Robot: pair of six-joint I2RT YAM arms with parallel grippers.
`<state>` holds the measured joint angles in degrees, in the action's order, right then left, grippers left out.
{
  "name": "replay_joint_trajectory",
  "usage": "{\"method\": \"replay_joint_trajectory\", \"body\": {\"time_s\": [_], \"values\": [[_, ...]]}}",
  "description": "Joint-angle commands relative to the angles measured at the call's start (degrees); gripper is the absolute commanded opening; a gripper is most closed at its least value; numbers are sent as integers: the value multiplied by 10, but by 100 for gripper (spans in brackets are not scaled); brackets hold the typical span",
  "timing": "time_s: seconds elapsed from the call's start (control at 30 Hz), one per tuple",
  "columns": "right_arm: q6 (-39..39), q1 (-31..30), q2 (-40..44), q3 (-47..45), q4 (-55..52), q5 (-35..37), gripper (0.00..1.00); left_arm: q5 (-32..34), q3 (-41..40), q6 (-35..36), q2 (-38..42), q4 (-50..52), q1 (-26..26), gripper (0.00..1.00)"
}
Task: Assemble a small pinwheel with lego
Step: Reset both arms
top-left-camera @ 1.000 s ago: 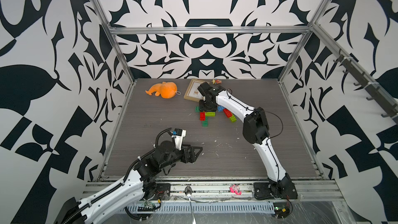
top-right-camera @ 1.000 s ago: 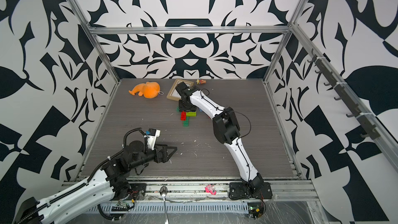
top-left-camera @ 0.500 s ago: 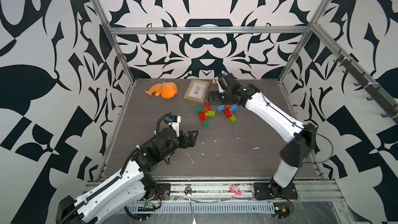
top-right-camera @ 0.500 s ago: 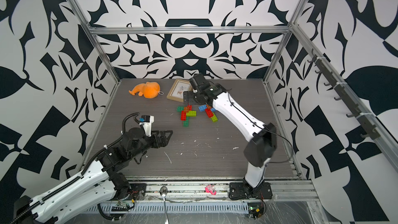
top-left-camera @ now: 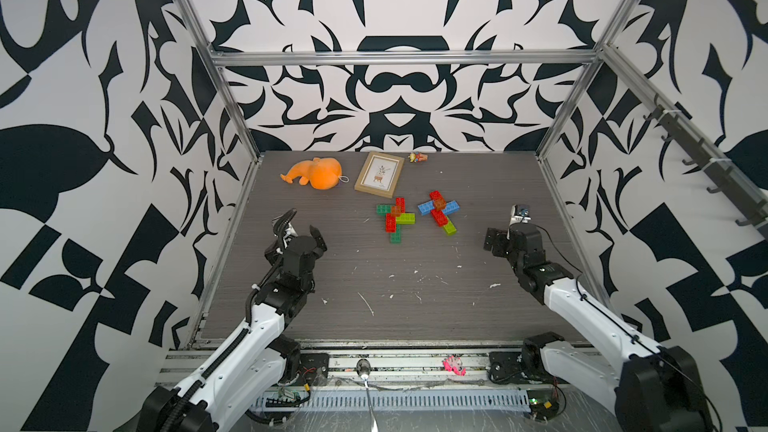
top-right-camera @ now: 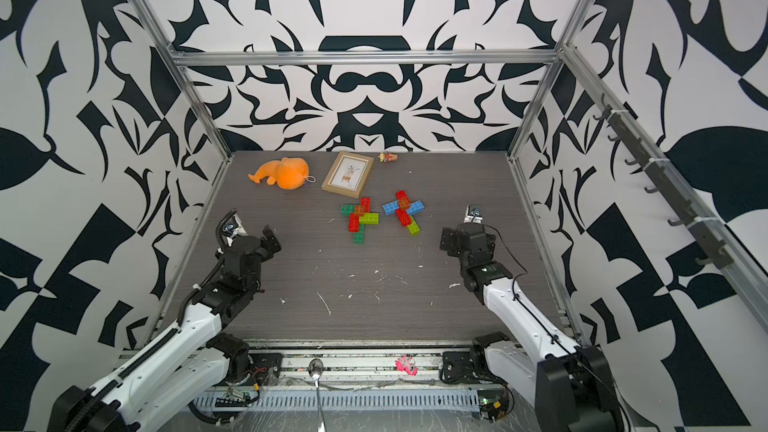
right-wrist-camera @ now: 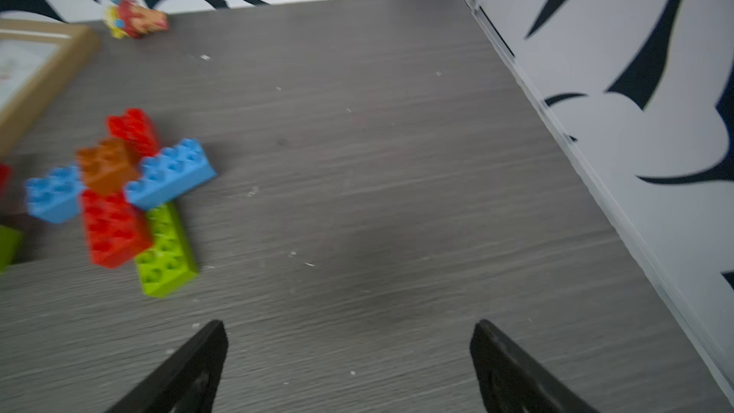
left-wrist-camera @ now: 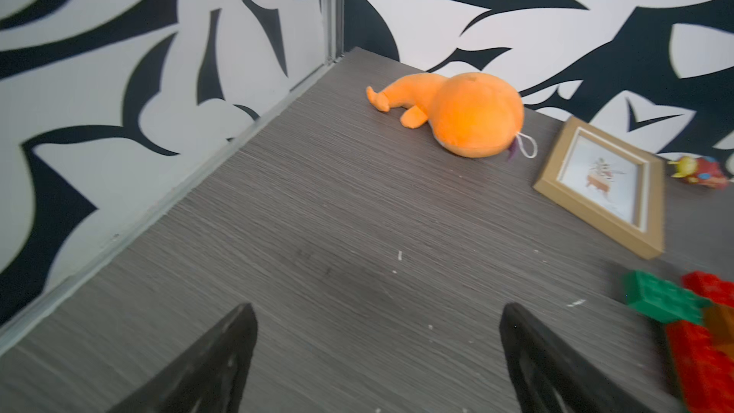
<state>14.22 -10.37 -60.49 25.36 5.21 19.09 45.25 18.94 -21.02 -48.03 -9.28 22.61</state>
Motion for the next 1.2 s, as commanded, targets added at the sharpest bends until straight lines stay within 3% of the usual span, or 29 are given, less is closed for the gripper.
{"method": "replay_joint_trajectory", "body": {"time_s": [0.0, 0.13, 0.23, 0.3, 0.4, 0.5, 0.57, 0.63, 0.7, 0.73, 0.8, 0.9, 1.0, 1.17], "values": [[-36, 20, -46, -6, 179, 33, 98, 36, -40, 99, -40, -173, -43, 100], [-82, 22, -135, -12, 270, 49, 99, -62, -63, 94, -167, -309, -110, 100], [-107, 23, -208, -31, 368, 59, 99, -113, -72, 188, -285, -506, -111, 100], [-126, 24, -279, -58, 498, 58, 99, -129, -62, 187, -332, -523, -113, 100], [-109, 24, -282, -63, 495, 70, 99, -150, -78, 239, -414, -678, -113, 100], [-121, 25, -295, -60, 507, 63, 99, -194, -57, 212, -373, -556, -129, 100], [-120, 25, -292, -58, 495, 66, 99, -286, -23, 195, -373, -472, -163, 100], [-121, 25, -291, -63, 503, 59, 99, -296, -6, 210, -443, -543, -177, 100], [-125, 25, -292, -61, 504, 54, 99, -304, 24, 182, -403, -413, -180, 100], [-124, 25, -291, -60, 499, 53, 99, -315, 25, 171, -400, -397, -188, 100], [-124, 25, -290, -60, 499, 53, 99, -308, 1, 196, -433, -511, -188, 100], [-125, 24, -291, -60, 500, 53, 99, -320, 20, 178, -400, -414, -188, 100], [-124, 24, -291, -60, 500, 53, 99, -317, 5, 192, -422, -487, -187, 100], [-125, 24, -291, -60, 499, 53, 99, -322, 11, 190, -418, -464, -185, 100]]}}
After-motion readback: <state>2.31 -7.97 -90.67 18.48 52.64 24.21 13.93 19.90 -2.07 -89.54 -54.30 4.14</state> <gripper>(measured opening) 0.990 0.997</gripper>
